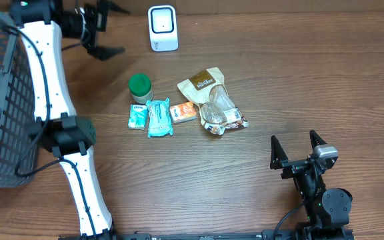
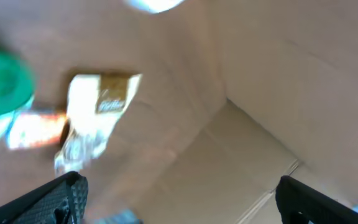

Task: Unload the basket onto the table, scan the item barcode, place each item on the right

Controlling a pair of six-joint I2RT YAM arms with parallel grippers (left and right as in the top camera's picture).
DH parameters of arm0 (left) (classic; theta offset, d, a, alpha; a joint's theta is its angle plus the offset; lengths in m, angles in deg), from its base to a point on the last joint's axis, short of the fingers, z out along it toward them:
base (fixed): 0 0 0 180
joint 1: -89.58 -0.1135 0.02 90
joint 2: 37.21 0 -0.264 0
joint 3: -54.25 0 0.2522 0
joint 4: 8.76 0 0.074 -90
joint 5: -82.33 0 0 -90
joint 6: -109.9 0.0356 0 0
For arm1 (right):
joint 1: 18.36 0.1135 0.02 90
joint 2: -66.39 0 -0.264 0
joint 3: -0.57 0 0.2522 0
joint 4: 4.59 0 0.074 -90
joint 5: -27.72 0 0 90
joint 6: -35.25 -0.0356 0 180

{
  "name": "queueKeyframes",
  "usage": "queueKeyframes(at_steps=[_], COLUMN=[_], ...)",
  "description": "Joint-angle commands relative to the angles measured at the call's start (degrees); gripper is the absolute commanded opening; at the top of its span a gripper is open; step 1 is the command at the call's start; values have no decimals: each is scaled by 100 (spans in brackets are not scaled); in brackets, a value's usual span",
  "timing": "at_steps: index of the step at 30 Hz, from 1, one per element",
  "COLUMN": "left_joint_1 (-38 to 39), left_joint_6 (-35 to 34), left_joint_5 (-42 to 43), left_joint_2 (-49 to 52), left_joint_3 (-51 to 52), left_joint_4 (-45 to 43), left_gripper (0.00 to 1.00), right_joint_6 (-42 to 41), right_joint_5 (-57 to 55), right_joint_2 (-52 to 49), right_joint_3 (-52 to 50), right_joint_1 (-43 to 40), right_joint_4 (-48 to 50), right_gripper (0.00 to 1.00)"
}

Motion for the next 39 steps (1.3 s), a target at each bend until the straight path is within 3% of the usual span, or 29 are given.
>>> queueKeyframes(at_steps=[1,3,7,8,10,15,20,24,31,35,39], left_joint_1=[122,208,315,313,313,448,717,1187,1762,1880,1993], left_joint_6=[1663,2199,2345,2651,3394,4393,4446,4441,4177,4181,4183], left_joint_5=[-337,-664,-1849,-1982,-1792,-1414,-1451,-2245,-3847,-3836,-4019], left_joint_2=[-492,-791,-1335,-1482,-1685,-2214,-2651,-3355,-4444,-4616,-4614], left_joint_3=[-907,-942,-942,-940,-940,-935,-820,-4,2299,3786,4546], left_joint_4=[-76,-15,490,546,546,546,546,546,546,546,531], left_gripper=[100,99,99,100,100,100,100,100,99,100,99], right_joint_6=[-22,-22,-22,-22,-22,-22,-22,-22,-22,-22,-24], right_joint_5=[-52,-52,-52,-52,-52,-52,-52,-52,-52,-50,-46], right_joint_2=[39,39,39,39,39,39,39,39,39,39,39], right_joint_3=[-59,-59,-59,-59,-59,-59,-59,-59,-59,-59,-59], right_joint_1=[31,31,31,31,31,31,31,31,31,31,31], right_joint_4=[24,24,24,24,26,24,24,24,24,83,138], right_gripper=[100,100,100,100,100,100,100,100,100,100,100])
